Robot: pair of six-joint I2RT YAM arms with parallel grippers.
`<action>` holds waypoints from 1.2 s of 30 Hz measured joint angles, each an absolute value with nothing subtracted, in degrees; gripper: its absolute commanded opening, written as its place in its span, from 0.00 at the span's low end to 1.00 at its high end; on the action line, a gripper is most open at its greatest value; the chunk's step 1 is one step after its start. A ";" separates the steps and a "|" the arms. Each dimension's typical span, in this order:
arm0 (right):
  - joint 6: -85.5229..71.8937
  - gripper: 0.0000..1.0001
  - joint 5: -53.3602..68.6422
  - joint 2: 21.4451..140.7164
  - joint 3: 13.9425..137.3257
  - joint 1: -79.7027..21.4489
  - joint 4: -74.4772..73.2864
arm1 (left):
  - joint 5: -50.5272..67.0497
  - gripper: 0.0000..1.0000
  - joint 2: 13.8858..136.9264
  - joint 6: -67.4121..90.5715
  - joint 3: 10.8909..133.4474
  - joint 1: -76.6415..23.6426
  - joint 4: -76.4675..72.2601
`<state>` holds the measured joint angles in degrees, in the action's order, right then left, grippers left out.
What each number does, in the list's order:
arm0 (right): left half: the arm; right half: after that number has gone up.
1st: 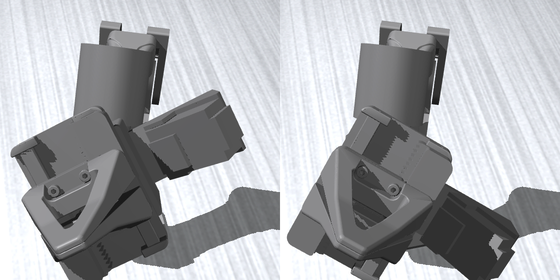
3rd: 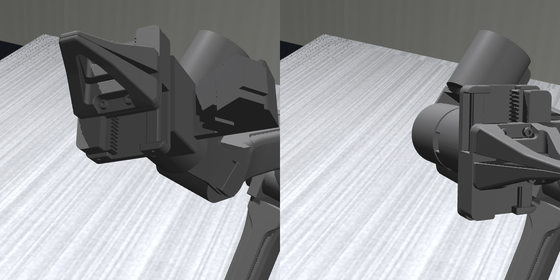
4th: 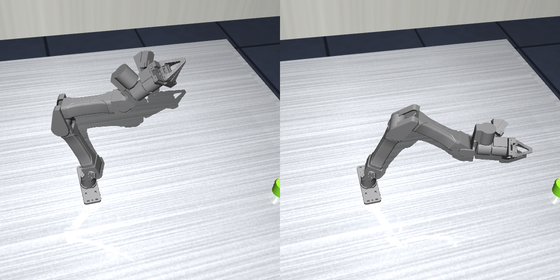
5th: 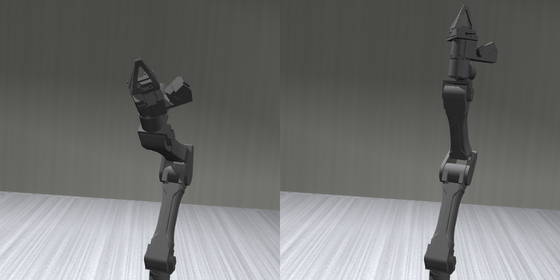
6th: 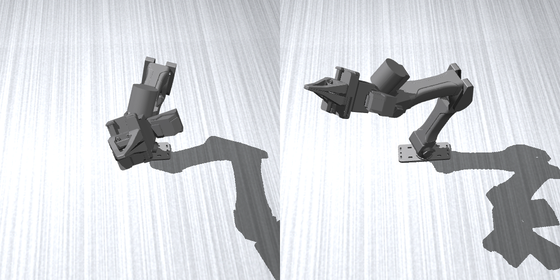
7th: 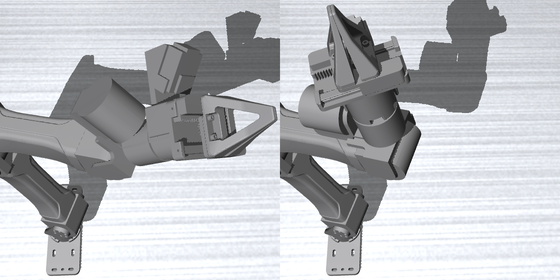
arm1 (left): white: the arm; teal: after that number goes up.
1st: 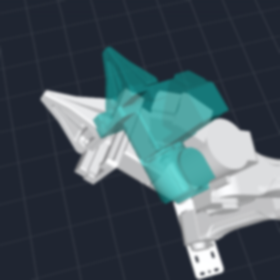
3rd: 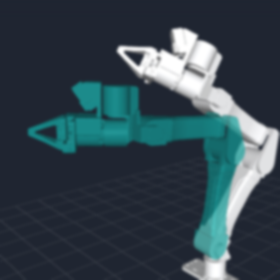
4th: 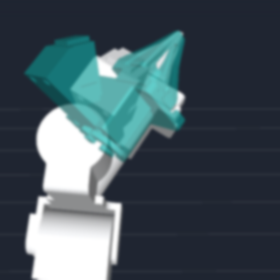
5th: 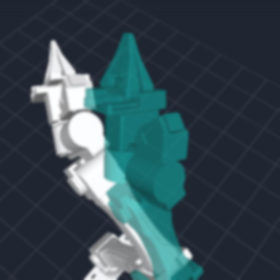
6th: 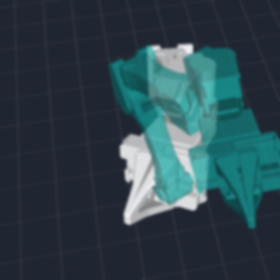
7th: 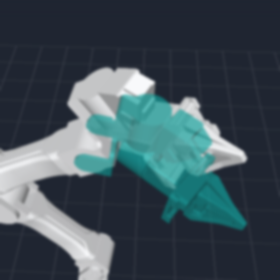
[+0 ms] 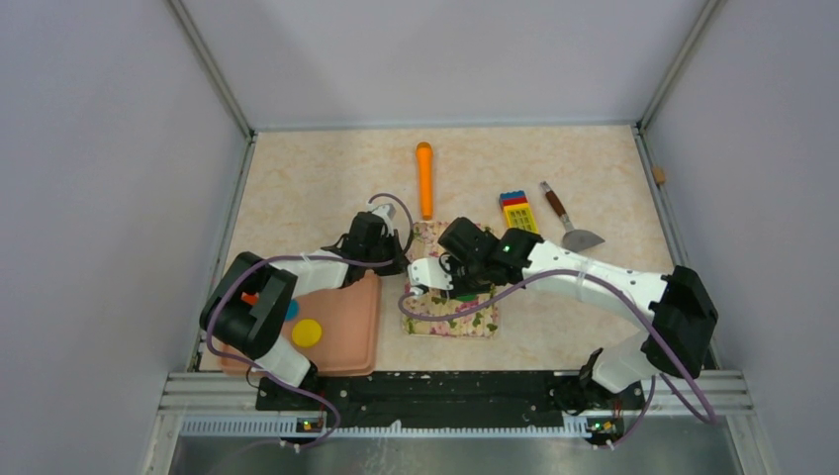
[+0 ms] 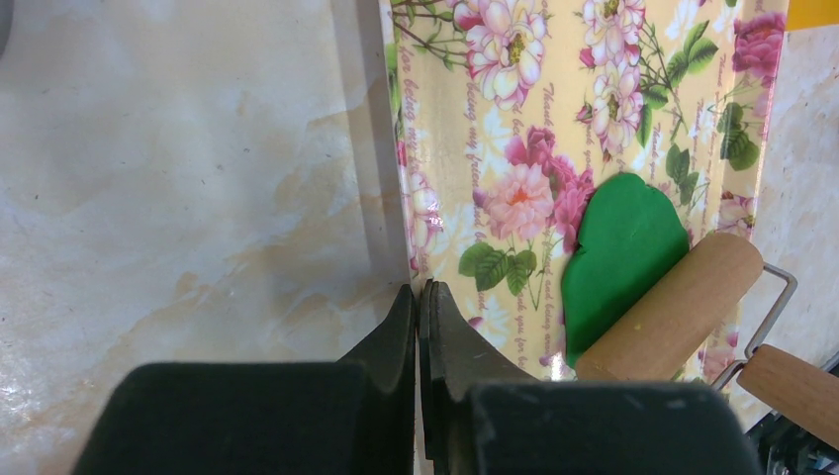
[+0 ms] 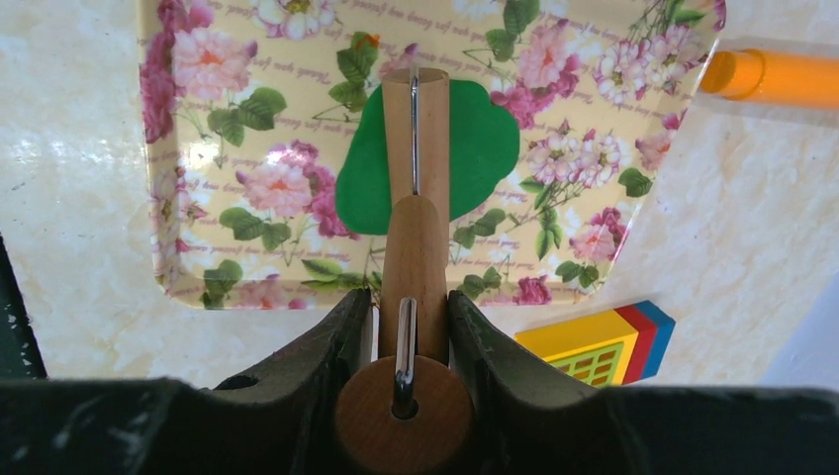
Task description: Roll out the dumpling wrappers from the dough
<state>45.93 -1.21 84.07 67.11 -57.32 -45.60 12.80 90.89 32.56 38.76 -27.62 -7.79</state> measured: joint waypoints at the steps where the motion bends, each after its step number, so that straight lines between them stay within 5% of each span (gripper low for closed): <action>1: 45.93 0.00 -0.97 84.07 67.09 -57.36 -45.50 | 12.80 0.00 90.89 32.56 38.76 -27.62 -7.79; 36: 45.82 0.00 2.04 85.41 69.43 -61.52 -52.71 | 14.37 0.00 91.24 32.38 38.92 -26.35 -7.73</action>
<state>45.82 2.04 85.41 69.43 -61.52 -52.71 14.37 91.24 32.38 38.92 -26.35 -7.73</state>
